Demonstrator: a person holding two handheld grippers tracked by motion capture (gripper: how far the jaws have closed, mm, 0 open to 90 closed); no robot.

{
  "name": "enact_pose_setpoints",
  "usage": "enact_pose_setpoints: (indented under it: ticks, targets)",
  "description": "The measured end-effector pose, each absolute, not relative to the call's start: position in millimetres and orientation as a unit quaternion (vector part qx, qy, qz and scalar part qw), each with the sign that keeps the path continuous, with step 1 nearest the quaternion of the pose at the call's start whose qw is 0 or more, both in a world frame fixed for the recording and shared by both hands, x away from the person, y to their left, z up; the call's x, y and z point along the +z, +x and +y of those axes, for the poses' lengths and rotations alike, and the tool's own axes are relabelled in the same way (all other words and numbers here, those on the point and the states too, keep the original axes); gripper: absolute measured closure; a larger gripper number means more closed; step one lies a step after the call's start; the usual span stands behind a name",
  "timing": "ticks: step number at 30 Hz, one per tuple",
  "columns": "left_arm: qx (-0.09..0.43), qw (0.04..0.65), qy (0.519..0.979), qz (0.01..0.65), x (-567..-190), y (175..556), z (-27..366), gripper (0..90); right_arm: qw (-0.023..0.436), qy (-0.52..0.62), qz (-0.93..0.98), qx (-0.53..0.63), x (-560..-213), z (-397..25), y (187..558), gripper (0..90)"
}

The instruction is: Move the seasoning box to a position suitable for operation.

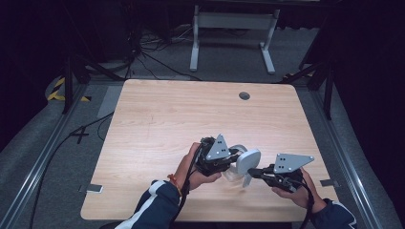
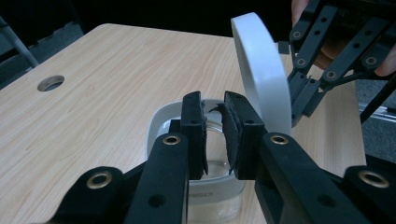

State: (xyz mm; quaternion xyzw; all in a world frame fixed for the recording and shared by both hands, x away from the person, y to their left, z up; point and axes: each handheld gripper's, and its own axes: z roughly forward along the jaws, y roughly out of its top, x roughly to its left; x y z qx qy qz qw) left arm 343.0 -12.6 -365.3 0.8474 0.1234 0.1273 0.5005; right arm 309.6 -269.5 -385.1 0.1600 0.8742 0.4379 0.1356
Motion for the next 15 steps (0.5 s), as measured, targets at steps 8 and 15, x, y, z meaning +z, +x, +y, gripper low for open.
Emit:
enact_pose_setpoints:
  ticks: [8,15]
  targets:
    - [0.122,0.500,0.850,0.116,-366.0,338.3,-18.0,77.5,0.134,0.169,0.874,0.435,-386.7,-276.1,307.2,89.8]
    - [0.121,0.497,0.852,0.109,-365.7,337.2,-19.7,77.3,0.137,0.171,0.874,0.433,-387.1,-278.7,306.9,89.8]
